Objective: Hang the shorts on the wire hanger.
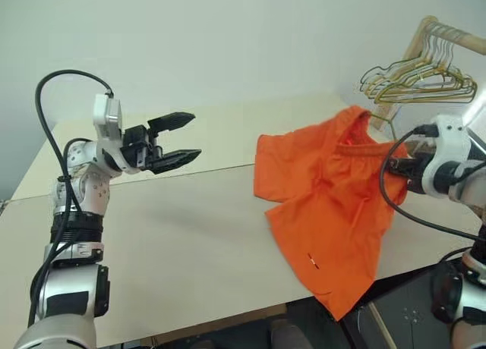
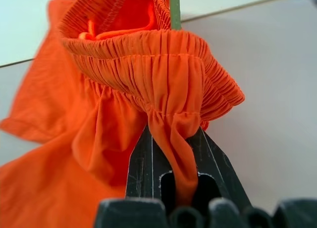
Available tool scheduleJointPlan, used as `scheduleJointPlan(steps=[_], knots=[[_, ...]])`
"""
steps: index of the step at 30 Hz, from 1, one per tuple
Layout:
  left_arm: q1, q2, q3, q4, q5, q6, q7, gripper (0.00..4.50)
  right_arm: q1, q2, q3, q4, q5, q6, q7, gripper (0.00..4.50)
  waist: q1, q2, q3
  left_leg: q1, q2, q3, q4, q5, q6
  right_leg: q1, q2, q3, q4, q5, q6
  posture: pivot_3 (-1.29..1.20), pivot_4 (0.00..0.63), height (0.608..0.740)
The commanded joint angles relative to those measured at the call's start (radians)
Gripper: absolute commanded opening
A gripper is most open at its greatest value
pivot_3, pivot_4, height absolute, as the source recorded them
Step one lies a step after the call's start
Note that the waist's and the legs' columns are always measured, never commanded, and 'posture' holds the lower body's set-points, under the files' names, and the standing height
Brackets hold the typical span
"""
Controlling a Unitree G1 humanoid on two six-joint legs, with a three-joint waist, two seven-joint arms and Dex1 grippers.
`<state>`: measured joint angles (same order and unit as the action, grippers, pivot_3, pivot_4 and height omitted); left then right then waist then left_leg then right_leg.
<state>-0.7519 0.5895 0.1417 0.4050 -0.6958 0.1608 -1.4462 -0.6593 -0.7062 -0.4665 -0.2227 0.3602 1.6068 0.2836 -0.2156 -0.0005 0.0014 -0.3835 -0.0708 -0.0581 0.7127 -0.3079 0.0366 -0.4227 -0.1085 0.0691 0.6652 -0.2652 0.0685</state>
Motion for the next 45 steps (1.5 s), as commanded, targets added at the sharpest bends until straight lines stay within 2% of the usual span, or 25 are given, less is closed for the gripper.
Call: scheduleJointPlan(steps=[1,8,12,16,20,23,29,33,38,45], knots=[[-0.053,-0.008,0.027,-0.009,-0.002,0.005,-0.002,4.47,-0.007,-0.013,-0.036,-0.018,-0.093,0.008,-0.144,0.00,-0.009,0.001,0.000,0.000,0.000,0.000,0.000,0.000,0.000,0.000,0.000,0.000,0.000,0.000,0.000,-0.26,0.000,0.740],[-0.074,-0.087,0.084,0.000,-0.015,-0.037,0.086,4.47,-0.140,0.118,-0.121,0.001,-0.342,-0.010,-0.420,0.00,-0.047,0.009,-0.006,0.001,0.000,0.001,0.000,0.000,0.001,0.002,0.000,0.001,0.000,0.001,0.001,-0.27,0.000,0.740],[-0.032,-0.150,0.107,-0.081,-0.004,-0.059,0.204,4.47,-0.160,0.169,-0.134,0.016,-0.412,-0.087,-0.498,0.00,-0.058,0.010,-0.008,0.003,0.001,0.001,-0.001,0.001,0.001,0.004,0.001,0.003,0.000,0.001,0.001,-0.26,0.000,0.740],[0.056,-0.163,0.083,-0.226,0.007,-0.026,0.263,4.47,-0.204,0.174,-0.160,0.100,-0.439,-0.178,-0.531,0.00,-0.075,0.013,-0.010,0.003,0.000,0.001,-0.001,0.001,0.001,0.004,0.000,0.004,0.000,0.001,0.001,-0.26,0.000,0.740],[0.112,-0.152,0.035,-0.330,0.068,0.008,0.354,4.47,-0.283,0.135,-0.195,0.254,-0.434,-0.297,-0.544,0.00,-0.075,0.014,-0.010,0.006,0.000,0.002,-0.001,0.001,0.002,0.008,0.005,0.003,-0.001,0.001,0.002,-0.25,0.000,0.740],[0.145,-0.131,0.008,-0.390,0.094,0.028,0.370,4.47,-0.344,0.096,-0.220,0.358,-0.421,-0.346,-0.544,0.00,-0.071,0.014,-0.010,0.016,0.000,0.001,-0.004,-0.004,0.010,0.020,0.005,0.002,-0.004,0.000,0.003,-0.24,0.000,0.740],[0.185,-0.096,-0.029,-0.465,0.131,0.047,0.384,4.47,-0.424,0.012,-0.235,0.591,-0.396,-0.484,-0.551,0.00,-0.066,0.014,-0.010,0.020,0.000,0.002,-0.006,-0.005,0.012,0.025,0.006,0.002,-0.009,-0.001,0.004,-0.22,0.000,0.740],[0.193,-0.103,-0.030,-0.474,0.118,0.055,0.387,4.47,-0.503,-0.062,-0.274,0.814,-0.341,-0.571,-0.537,0.00,-0.056,0.015,-0.009,0.031,0.000,0.003,-0.014,-0.006,0.013,0.036,0.006,0.003,-0.021,-0.001,0.005,-0.22,0.000,0.740],[0.214,-0.107,-0.038,-0.492,0.114,0.056,0.383,4.47,-0.593,-0.154,-0.300,1.098,-0.273,-0.680,-0.551,0.00,-0.044,0.016,-0.009,0.031,0.000,0.004,-0.018,-0.006,0.013,0.036,0.006,0.003,-0.023,-0.001,0.005,-0.22,0.000,0.740],[0.225,-0.108,-0.045,-0.491,0.119,0.053,0.387,4.47,-0.631,-0.221,-0.293,1.316,-0.212,-0.832,-0.584,0.00,-0.033,0.016,-0.008,0.031,0.000,0.006,-0.018,-0.006,0.013,0.037,0.006,0.004,-0.025,-0.001,0.005,-0.21,0.000,0.740]])
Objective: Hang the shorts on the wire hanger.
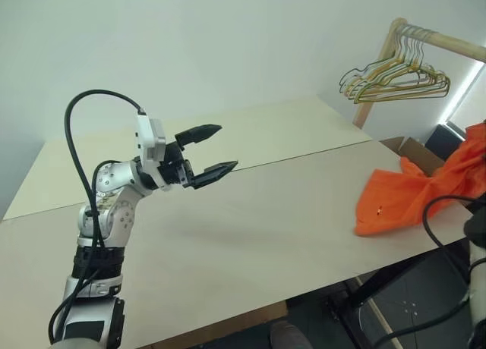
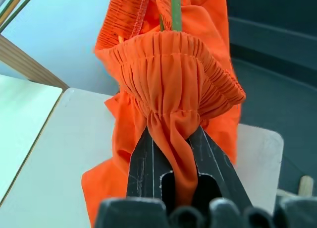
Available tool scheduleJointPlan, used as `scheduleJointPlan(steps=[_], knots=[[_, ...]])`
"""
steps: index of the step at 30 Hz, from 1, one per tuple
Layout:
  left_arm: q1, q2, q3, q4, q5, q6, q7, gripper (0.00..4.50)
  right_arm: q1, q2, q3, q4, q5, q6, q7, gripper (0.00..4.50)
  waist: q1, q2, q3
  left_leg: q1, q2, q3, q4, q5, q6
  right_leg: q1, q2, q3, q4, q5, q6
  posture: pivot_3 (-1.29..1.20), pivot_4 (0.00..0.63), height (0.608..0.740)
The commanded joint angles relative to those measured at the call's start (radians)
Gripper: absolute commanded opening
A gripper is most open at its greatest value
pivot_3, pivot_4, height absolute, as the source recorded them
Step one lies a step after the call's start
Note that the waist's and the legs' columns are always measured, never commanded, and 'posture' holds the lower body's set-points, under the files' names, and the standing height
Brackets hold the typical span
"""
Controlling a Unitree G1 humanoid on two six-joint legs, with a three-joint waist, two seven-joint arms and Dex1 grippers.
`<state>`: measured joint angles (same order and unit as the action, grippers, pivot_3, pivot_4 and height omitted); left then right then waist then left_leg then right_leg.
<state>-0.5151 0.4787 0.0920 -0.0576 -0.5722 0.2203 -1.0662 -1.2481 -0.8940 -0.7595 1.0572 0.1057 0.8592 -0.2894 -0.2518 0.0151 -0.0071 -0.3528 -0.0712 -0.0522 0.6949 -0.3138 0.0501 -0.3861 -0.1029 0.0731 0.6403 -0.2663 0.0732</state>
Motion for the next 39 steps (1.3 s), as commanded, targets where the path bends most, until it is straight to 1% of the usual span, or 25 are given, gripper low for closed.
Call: scheduleJointPlan(steps=[1,6,11,13,15,16,17,18,22,25,26,27,30,34,37,39], knots=[[-0.013,0.003,0.004,-0.028,-0.005,-0.007,0.007,4.47,-0.043,-0.038,-0.001,0.054,0.052,-0.100,-0.016,0.00,0.007,0.000,0.000,0.000,0.000,0.000,0.000,0.000,0.000,0.000,0.000,0.000,0.000,0.000,0.000,-0.21,0.000,0.740],[-0.016,0.004,-0.004,-0.031,-0.003,-0.003,0.006,4.47,-0.039,-0.043,0.019,0.114,0.091,-0.144,-0.027,0.00,0.020,-0.001,0.000,0.000,0.000,0.001,0.000,0.000,0.000,0.001,0.000,0.000,-0.001,0.000,0.000,-0.21,0.000,0.740],[0.004,0.004,-0.006,-0.060,-0.019,0.003,0.000,4.47,-0.032,-0.042,0.052,0.131,0.100,-0.155,-0.033,0.00,0.025,-0.001,0.001,0.000,0.000,0.000,0.000,0.000,0.000,0.001,0.000,0.000,-0.001,0.000,0.000,-0.20,0.000,0.740],[0.009,0.003,-0.009,-0.062,-0.015,0.000,0.000,4.47,-0.029,-0.043,0.067,0.134,0.094,-0.164,-0.079,0.00,0.025,-0.001,0.001,0.000,0.000,0.001,0.000,0.000,0.000,0.001,0.000,0.000,-0.002,0.000,0.000,-0.20,0.000,0.740],[0.012,0.005,-0.010,-0.065,-0.019,0.002,-0.006,4.50,-0.030,-0.045,0.094,0.131,0.084,-0.165,-0.104,0.63,0.028,-0.001,0.001,0.000,0.000,0.000,0.000,0.000,0.000,0.001,0.000,0.000,-0.002,0.000,0.000,-0.20,0.000,0.740],[0.012,0.005,-0.011,-0.065,-0.020,0.003,-0.007,4.50,-0.029,-0.043,0.108,0.126,0.082,-0.171,-0.101,0.88,0.029,-0.001,0.001,0.000,0.000,0.001,0.000,0.000,0.000,0.001,0.000,0.000,-0.002,0.000,0.000,-0.20,0.000,0.740],[0.012,0.005,-0.011,-0.065,-0.021,0.003,-0.008,4.50,-0.030,-0.042,0.120,0.121,0.083,-0.172,-0.090,1.27,0.030,-0.001,0.001,0.000,0.000,0.001,0.000,0.000,0.000,0.001,0.000,0.000,-0.002,0.000,0.000,-0.20,0.000,0.740],[0.010,0.005,-0.012,-0.064,-0.020,0.002,-0.008,4.50,-0.033,-0.040,0.125,0.119,0.086,-0.172,-0.094,1.55,0.031,-0.001,0.001,0.000,0.000,0.001,0.000,0.000,0.000,0.001,0.000,0.000,-0.002,0.000,0.000,-0.20,0.000,0.740],[-0.003,0.001,-0.012,-0.051,-0.019,-0.007,-0.012,4.50,-0.032,-0.028,0.178,0.095,0.074,-0.169,-0.090,2.99,0.037,-0.001,0.001,0.000,0.000,0.001,0.000,0.000,0.000,0.001,0.000,0.000,-0.002,0.000,0.000,-0.19,0.000,0.740],[-0.006,-0.001,-0.005,-0.052,-0.043,-0.002,-0.029,4.50,-0.031,-0.023,0.198,0.082,0.074,-0.175,-0.101,4.11,0.042,-0.001,0.001,0.000,0.000,0.001,0.000,0.000,0.000,0.001,0.000,0.000,-0.002,0.000,0.000,-0.19,0.000,0.740],[-0.004,0.000,-0.002,-0.057,-0.056,0.002,-0.039,4.50,-0.028,-0.023,0.211,0.074,0.066,-0.181,-0.102,4.38,0.043,-0.001,0.001,0.000,0.000,0.001,0.000,0.000,0.000,0.001,0.000,0.000,-0.002,0.000,0.000,-0.19,0.000,0.740],[0.000,0.002,0.000,-0.063,-0.065,0.003,-0.047,4.50,-0.027,-0.024,0.220,0.067,0.062,-0.187,-0.109,4.45,0.045,-0.001,0.001,0.000,0.000,0.001,0.000,0.000,0.000,0.001,0.000,0.000,-0.002,0.000,0.000,-0.19,0.000,0.740],[0.005,-0.001,0.005,-0.072,-0.089,0.002,-0.059,4.50,-0.021,-0.020,0.256,0.039,0.042,-0.203,-0.119,4.45,0.046,-0.001,0.001,0.000,0.000,0.001,0.000,0.000,0.000,0.001,0.000,0.000,-0.002,0.000,0.000,-0.19,0.000,0.740],[-0.001,-0.033,0.024,-0.076,-0.144,0.004,-0.049,4.50,-0.010,-0.011,0.296,-0.006,0.015,-0.213,-0.152,4.45,0.047,-0.001,0.001,0.000,0.000,0.001,0.000,0.000,0.000,0.001,0.000,0.000,-0.003,0.000,0.000,-0.19,0.000,0.740],[0.001,-0.045,0.037,-0.089,-0.199,0.025,-0.064,4.50,0.013,-0.001,0.339,-0.065,-0.027,-0.230,-0.189,4.45,0.046,-0.001,0.001,0.000,0.000,0.001,0.000,0.000,0.000,0.001,0.000,0.000,-0.003,0.000,0.000,-0.20,0.000,0.740],[0.009,-0.039,0.030,-0.087,-0.196,0.024,-0.076,4.50,0.033,0.009,0.367,-0.118,-0.060,-0.254,-0.218,4.45,0.046,-0.001,0.001,0.000,0.000,0.001,0.000,0.000,0.000,0.001,0.000,0.001,-0.002,0.000,0.000,-0.20,0.000,0.740]])
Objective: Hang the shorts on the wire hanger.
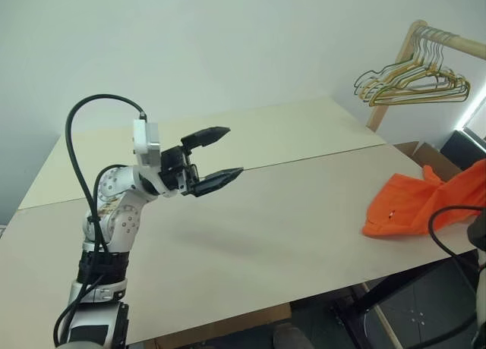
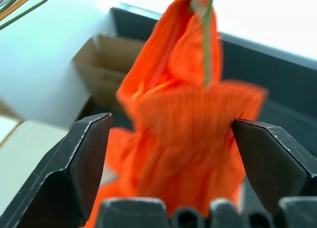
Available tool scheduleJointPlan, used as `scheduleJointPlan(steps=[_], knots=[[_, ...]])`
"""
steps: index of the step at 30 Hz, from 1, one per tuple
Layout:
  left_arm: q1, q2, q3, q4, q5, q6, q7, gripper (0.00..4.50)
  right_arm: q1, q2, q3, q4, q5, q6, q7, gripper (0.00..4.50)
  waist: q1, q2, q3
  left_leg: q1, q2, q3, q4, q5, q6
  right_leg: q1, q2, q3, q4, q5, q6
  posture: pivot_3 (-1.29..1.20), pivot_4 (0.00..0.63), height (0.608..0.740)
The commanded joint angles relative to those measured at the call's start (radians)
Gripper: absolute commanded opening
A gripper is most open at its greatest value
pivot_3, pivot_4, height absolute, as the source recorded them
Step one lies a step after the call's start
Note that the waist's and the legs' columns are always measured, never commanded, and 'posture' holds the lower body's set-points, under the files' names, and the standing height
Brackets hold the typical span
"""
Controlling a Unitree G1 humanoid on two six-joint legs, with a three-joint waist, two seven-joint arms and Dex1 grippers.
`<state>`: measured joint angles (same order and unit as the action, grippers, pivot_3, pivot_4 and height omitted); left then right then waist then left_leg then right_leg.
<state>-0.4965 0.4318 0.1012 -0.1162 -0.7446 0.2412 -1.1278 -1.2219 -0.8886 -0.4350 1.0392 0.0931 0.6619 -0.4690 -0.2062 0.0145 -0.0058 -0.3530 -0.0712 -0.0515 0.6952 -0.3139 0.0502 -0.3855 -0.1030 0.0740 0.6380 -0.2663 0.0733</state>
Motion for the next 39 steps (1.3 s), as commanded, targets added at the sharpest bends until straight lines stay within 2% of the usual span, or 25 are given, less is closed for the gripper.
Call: scheduleJointPlan(steps=[1,5,13,17,21,25,28,34,39], knots=[[-0.008,0.010,0.017,-0.027,-0.022,0.003,-0.018,4.50,0.015,0.007,0.055,-0.120,-0.062,-0.067,-0.048,4.45,0.000,0.000,0.000,0.000,0.000,0.000,0.000,0.000,0.000,0.000,0.000,0.000,0.000,0.000,0.000,-0.20,0.000,0.740],[-0.004,0.008,0.015,-0.022,-0.016,0.003,-0.022,4.50,0.049,0.031,0.105,-0.211,-0.118,-0.114,-0.066,4.45,-0.003,0.000,0.000,0.001,0.000,0.000,0.000,0.000,0.000,0.000,0.000,0.001,0.001,0.000,0.000,-0.20,0.000,0.740],[0.007,0.013,0.027,-0.026,-0.024,0.008,-0.021,4.50,0.163,0.060,0.299,-0.364,-0.319,-0.380,-0.069,4.45,-0.004,0.000,0.000,0.001,0.000,0.000,0.001,0.001,-0.001,-0.001,0.001,0.001,0.002,0.000,0.000,-0.19,0.000,0.740],[0.027,0.029,0.043,-0.039,-0.026,0.014,-0.015,4.50,0.187,0.088,0.345,-0.399,-0.351,-0.440,-0.010,4.45,-0.006,0.000,0.000,0.001,0.000,0.000,0.000,0.001,-0.002,-0.001,0.002,0.001,0.002,0.000,0.000,-0.18,0.000,0.740],[0.084,0.091,0.085,-0.057,-0.005,0.019,-0.009,4.50,0.248,0.120,0.408,-0.500,-0.306,-0.525,0.241,4.45,-0.007,0.000,0.000,0.002,0.000,-0.001,0.000,0.001,-0.002,-0.001,0.004,0.001,0.002,0.000,0.000,-0.15,0.000,0.740],[0.166,0.166,0.140,-0.068,0.032,0.007,0.014,4.50,0.310,0.176,0.434,-0.650,-0.184,-0.502,0.547,4.45,-0.011,0.000,0.000,0.003,0.001,-0.001,0.001,0.002,-0.003,-0.001,0.005,0.002,0.003,0.000,0.000,-0.13,0.000,0.740],[0.249,0.205,0.193,-0.093,0.068,-0.001,0.066,4.50,0.409,0.175,0.526,-0.807,-0.177,-0.518,0.763,4.45,-0.002,0.000,0.000,0.003,0.001,-0.002,0.001,0.002,-0.003,-0.001,0.005,0.001,0.004,0.000,0.000,-0.11,0.000,0.740],[0.398,0.242,0.271,-0.172,0.084,0.021,0.150,4.50,0.544,0.170,0.629,-1.002,-0.158,-0.499,1.044,4.45,0.048,-0.004,0.002,0.003,0.000,-0.003,0.000,0.001,-0.003,-0.003,0.003,-0.001,0.004,0.000,0.000,-0.02,0.000,0.740],[0.499,0.246,0.318,-0.246,0.056,0.047,0.199,4.50,0.606,0.161,0.658,-1.078,-0.155,-0.501,1.176,4.45,0.116,-0.009,0.006,0.003,0.000,-0.003,-0.001,0.001,-0.004,-0.005,0.003,-0.002,0.004,0.000,-0.001,0.06,0.000,0.740]])
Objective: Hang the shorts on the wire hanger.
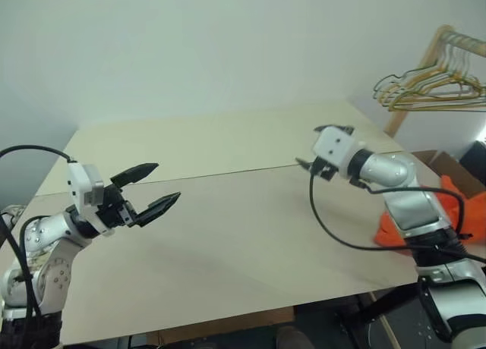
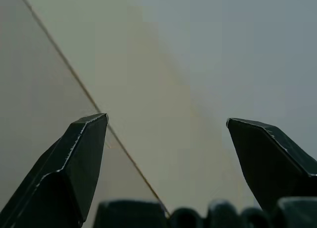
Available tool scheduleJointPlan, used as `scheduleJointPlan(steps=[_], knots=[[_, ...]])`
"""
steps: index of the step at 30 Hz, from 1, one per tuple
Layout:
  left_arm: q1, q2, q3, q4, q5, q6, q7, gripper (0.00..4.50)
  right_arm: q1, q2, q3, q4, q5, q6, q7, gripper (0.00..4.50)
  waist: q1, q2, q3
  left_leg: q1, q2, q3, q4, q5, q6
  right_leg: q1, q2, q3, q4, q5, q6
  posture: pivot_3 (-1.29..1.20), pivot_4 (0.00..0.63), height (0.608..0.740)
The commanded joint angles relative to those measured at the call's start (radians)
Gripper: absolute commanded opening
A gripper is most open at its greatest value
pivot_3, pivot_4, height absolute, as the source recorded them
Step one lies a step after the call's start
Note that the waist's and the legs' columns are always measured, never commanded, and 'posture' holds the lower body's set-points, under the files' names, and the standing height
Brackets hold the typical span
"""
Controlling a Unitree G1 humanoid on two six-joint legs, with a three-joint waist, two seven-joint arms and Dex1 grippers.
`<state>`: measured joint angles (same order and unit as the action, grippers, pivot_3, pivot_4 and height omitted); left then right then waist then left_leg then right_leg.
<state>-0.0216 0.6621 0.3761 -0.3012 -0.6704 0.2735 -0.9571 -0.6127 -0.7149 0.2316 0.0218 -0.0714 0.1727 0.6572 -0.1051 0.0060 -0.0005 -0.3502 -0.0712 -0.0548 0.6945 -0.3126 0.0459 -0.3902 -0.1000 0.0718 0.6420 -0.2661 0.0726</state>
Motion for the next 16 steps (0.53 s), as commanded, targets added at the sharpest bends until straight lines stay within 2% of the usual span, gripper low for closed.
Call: scheduleJointPlan(steps=[1,10,16], knots=[[0.045,0.016,0.049,-0.077,-0.017,0.022,0.039,4.50,0.004,-0.011,-0.008,-0.066,0.006,-0.010,0.065,4.45,0.028,-0.001,0.001,0.000,0.000,0.000,0.000,0.000,0.000,0.000,0.000,0.000,0.000,0.000,0.000,0.07,0.000,0.740],[0.161,0.008,0.086,-0.160,-0.017,0.054,0.103,4.50,0.029,0.004,0.001,-0.060,-0.030,0.022,0.131,4.45,0.134,-0.007,0.003,-0.001,0.000,0.000,-0.001,0.000,-0.002,-0.007,0.000,-0.002,-0.001,0.000,-0.002,0.14,0.000,0.740],[0.178,0.001,0.075,-0.185,-0.001,0.060,0.146,4.50,0.044,0.006,0.012,-0.035,-0.071,0.009,0.127,4.45,0.168,-0.009,0.004,-0.003,-0.001,0.000,-0.002,0.001,-0.003,-0.009,0.001,-0.003,-0.001,0.001,-0.003,0.17,0.000,0.740]])
